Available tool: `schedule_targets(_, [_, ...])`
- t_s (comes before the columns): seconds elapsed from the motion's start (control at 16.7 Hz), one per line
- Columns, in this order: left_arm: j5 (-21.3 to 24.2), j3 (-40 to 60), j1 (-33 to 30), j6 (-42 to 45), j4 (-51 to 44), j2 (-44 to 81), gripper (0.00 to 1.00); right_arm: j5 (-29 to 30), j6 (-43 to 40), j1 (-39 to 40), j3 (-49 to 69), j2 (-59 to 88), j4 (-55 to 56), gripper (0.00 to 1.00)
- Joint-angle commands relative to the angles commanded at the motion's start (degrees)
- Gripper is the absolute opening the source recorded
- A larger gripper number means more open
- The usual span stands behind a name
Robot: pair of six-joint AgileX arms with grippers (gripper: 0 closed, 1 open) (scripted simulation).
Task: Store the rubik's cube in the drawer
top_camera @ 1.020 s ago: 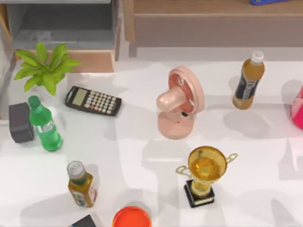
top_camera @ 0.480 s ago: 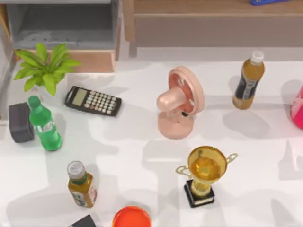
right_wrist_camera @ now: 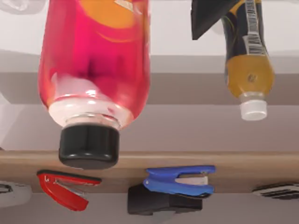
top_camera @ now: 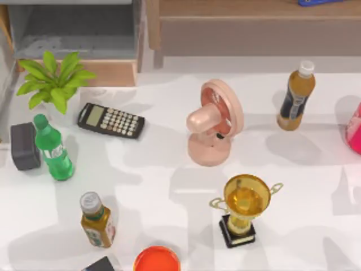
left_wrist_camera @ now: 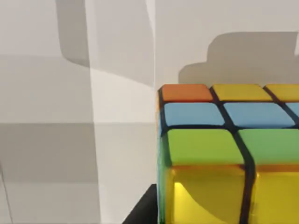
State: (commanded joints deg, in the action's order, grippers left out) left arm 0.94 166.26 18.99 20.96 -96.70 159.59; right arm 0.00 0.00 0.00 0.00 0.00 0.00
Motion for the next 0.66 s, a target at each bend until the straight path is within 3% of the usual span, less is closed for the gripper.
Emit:
schedule_targets(0.3, [0.0,0.0,0.0,0.0,0.0,0.0,0.98,0.0,0.0,0.0,0.0,0.0,0.0,1.0])
schedule_targets(0.66, [0.0,0.0,0.0,0.0,0.0,0.0,1.0,0.0,0.0,0.0,0.0,0.0,0.0,1.0])
